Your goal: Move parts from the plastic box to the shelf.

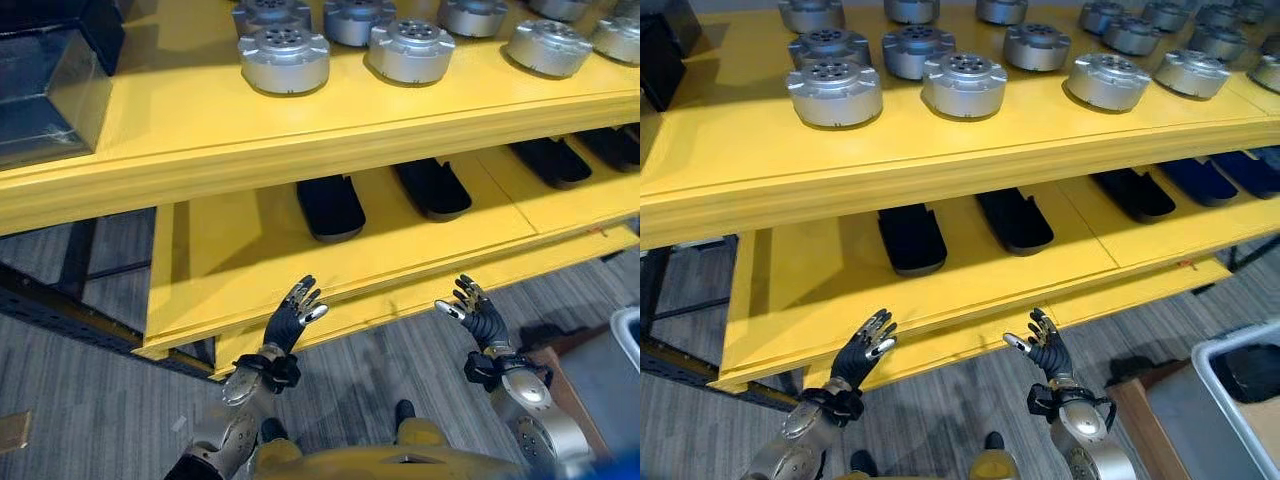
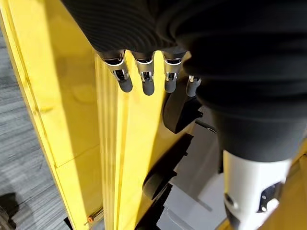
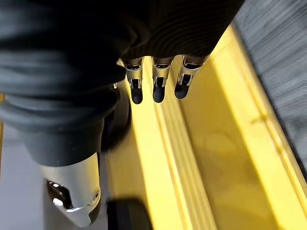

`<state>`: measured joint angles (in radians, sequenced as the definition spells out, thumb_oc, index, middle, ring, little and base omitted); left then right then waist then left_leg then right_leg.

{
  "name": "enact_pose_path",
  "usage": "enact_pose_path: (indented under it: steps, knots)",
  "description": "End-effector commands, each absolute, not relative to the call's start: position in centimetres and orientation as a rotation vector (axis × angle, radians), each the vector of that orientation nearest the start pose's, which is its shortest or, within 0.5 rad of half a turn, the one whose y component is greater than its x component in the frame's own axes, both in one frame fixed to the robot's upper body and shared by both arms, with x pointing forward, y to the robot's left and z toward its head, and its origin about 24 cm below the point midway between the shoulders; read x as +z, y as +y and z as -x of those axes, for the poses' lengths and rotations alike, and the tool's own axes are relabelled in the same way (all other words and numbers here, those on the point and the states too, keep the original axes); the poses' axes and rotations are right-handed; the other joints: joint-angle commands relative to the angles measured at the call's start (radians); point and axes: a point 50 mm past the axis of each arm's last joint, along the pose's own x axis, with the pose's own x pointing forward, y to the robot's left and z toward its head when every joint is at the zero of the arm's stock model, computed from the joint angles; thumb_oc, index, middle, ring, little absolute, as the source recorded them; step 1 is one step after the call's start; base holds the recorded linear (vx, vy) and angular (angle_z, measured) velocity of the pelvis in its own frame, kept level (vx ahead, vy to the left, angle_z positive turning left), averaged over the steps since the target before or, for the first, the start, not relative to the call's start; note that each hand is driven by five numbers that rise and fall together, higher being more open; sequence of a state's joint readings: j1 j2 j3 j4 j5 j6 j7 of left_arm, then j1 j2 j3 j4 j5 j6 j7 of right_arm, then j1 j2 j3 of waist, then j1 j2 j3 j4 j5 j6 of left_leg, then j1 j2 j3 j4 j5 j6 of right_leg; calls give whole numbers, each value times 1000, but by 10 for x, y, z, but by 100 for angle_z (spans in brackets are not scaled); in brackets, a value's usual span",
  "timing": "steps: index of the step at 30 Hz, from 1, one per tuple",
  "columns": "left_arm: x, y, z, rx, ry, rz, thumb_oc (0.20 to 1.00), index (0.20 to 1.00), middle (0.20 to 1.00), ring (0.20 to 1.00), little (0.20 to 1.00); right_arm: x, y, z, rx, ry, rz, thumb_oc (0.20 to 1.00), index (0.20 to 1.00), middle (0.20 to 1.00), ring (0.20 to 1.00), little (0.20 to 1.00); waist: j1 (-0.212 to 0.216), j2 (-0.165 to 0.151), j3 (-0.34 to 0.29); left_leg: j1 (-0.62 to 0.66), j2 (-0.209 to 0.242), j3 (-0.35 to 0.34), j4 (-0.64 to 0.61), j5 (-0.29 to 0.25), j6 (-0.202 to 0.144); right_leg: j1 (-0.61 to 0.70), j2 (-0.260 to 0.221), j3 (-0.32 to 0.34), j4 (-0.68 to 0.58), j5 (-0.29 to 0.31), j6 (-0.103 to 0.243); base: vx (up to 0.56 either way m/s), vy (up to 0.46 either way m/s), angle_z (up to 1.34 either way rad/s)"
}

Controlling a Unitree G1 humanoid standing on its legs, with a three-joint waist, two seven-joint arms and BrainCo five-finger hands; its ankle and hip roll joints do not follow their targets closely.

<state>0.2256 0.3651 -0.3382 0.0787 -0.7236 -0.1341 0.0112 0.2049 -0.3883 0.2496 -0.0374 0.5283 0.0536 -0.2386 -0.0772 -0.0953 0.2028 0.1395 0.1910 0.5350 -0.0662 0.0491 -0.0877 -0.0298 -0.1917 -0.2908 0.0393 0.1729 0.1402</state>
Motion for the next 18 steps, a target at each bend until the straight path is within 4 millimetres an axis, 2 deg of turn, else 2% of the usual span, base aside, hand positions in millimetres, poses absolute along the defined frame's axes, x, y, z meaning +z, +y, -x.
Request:
enact_pose_path:
  steps: [1, 3, 5, 7, 8, 10, 14, 18]
  knots:
    - [-2, 168, -202, -86, 181, 369, 1000, 1000, 1000, 1000, 1000, 16, -187, -221, -60, 199, -144, 1000, 1000, 1000, 1000, 1000, 47, 16, 21, 12, -37, 29, 115, -140, 82, 17, -117, -169, 130, -27, 64, -109, -53, -170]
    - [0, 170, -205, -109, 175, 320, 1000, 1000, 1000, 1000, 1000, 16, -190, -223, -96, 186, -142, 1000, 1000, 1000, 1000, 1000, 61, 25, 25, -33, -26, -10, 145, -142, 106, 4, -139, -131, 261, -64, 35, -93, -112, -39]
    - [-3, 173, -204, -117, 198, 266, 1000, 1000, 1000, 1000, 1000, 18, -189, -228, -83, 188, -133, 1000, 1000, 1000, 1000, 1000, 88, 40, 29, -63, -1, -20, 171, -137, 115, 9, -164, -153, 371, -112, 7, -64, -137, 28]
    - [-14, 178, -197, -85, 235, 269, 1000, 1000, 1000, 1000, 1000, 18, -184, -229, -62, 203, -136, 1000, 1000, 1000, 1000, 1000, 102, 46, 29, -84, 20, -18, 177, -110, 100, 40, -129, -148, 349, -180, -3, 5, -216, -14]
    - [-16, 182, -197, -81, 231, 253, 1000, 1000, 1000, 1000, 1000, 18, -181, -229, -55, 202, -136, 1000, 1000, 1000, 1000, 1000, 103, 39, 32, -104, 28, -10, 204, -112, 90, 58, -113, -150, 300, -197, -5, 37, -272, -40]
    - [-19, 188, -194, -63, 248, 248, 1000, 1000, 1000, 1000, 1000, 18, -179, -229, -49, 194, -111, 1000, 1000, 1000, 1000, 1000, 114, 32, 38, -140, 60, 5, 247, -92, 63, 125, -76, -187, 215, -249, -18, 43, -303, -64]
    - [-24, 195, -184, -4, 263, 281, 1000, 1000, 1000, 1000, 1000, 22, -191, -225, -99, 166, -30, 1000, 1000, 1000, 1000, 1000, 105, 30, 52, -154, 95, 25, 240, -48, 28, 148, -36, -186, 135, -263, -26, 30, -195, -70]
    - [-26, 201, -176, 35, 249, 304, 1000, 1000, 1000, 1000, 1000, 25, -218, -213, -202, 148, 14, 1000, 1000, 1000, 1000, 1000, 74, 20, 63, -141, 117, 50, 204, -18, 10, 127, -10, -173, 139, -273, -41, 37, -159, -28]
